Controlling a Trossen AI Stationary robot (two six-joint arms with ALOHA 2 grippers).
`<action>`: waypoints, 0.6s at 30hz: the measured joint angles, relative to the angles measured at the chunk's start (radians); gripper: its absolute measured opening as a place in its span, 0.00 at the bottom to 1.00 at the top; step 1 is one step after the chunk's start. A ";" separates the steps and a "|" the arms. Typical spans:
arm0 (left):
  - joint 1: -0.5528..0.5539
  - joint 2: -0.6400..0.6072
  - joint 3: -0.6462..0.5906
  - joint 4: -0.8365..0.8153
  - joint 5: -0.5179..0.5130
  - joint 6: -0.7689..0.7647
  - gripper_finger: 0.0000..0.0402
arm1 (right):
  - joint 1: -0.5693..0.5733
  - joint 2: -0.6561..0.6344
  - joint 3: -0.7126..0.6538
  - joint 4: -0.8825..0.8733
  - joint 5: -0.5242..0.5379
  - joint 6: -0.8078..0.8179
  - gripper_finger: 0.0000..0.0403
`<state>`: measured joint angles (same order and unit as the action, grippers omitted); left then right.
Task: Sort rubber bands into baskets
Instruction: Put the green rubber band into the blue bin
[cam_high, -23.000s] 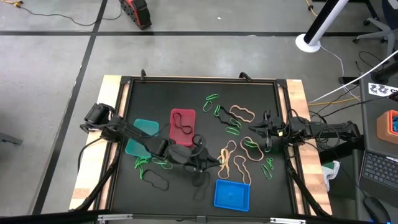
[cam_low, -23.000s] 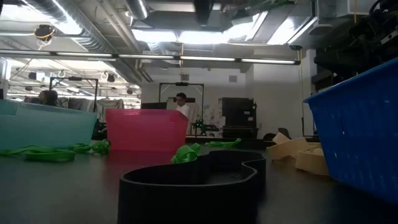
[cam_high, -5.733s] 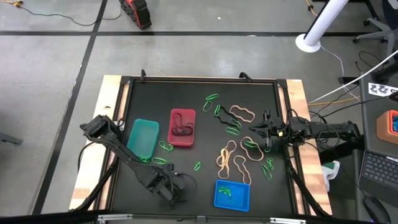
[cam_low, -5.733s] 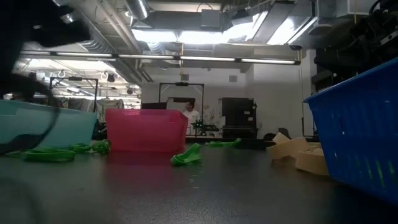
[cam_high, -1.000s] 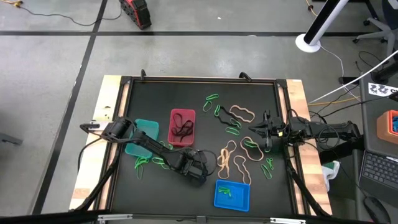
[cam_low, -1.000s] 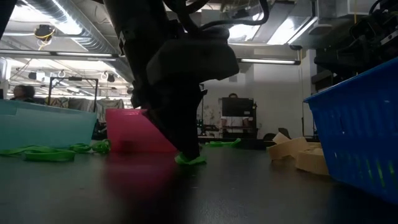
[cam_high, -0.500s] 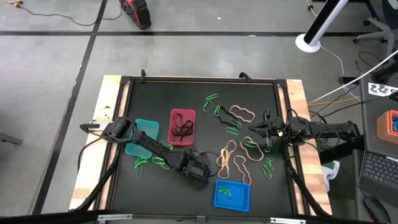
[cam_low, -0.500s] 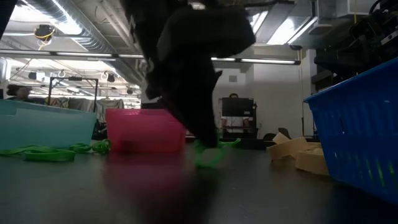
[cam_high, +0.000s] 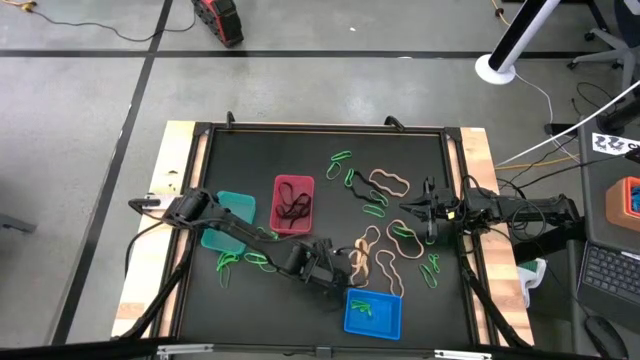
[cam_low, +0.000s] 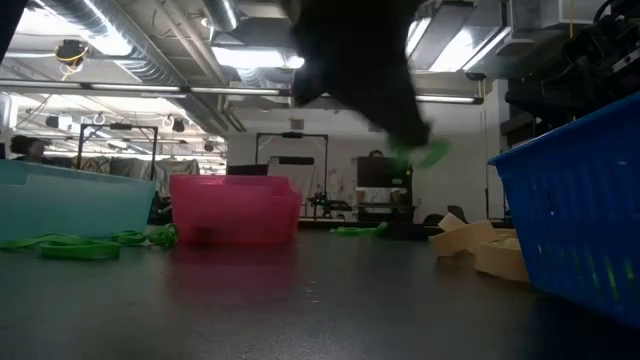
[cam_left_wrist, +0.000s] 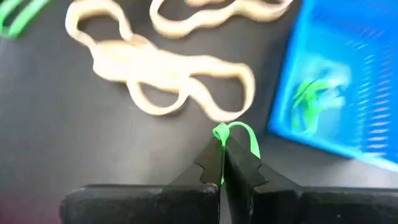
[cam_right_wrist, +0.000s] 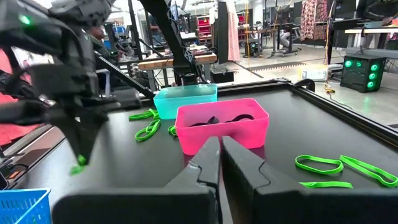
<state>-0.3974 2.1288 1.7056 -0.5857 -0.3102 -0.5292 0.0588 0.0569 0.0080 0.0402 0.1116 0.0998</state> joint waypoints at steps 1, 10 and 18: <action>-0.001 -0.001 0.014 0.003 0.005 0.013 0.00 | 0.000 0.000 0.000 0.000 0.000 0.000 0.05; -0.031 -0.002 0.014 0.329 0.059 0.094 0.00 | 0.000 0.000 0.000 0.001 0.000 0.000 0.05; -0.059 0.058 -0.005 0.623 0.063 0.095 0.00 | 0.000 0.000 0.000 0.001 0.000 0.000 0.05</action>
<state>-0.4568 2.1872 1.7008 0.0377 -0.2474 -0.4347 0.0587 0.0566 0.0079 0.0414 0.1117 0.0998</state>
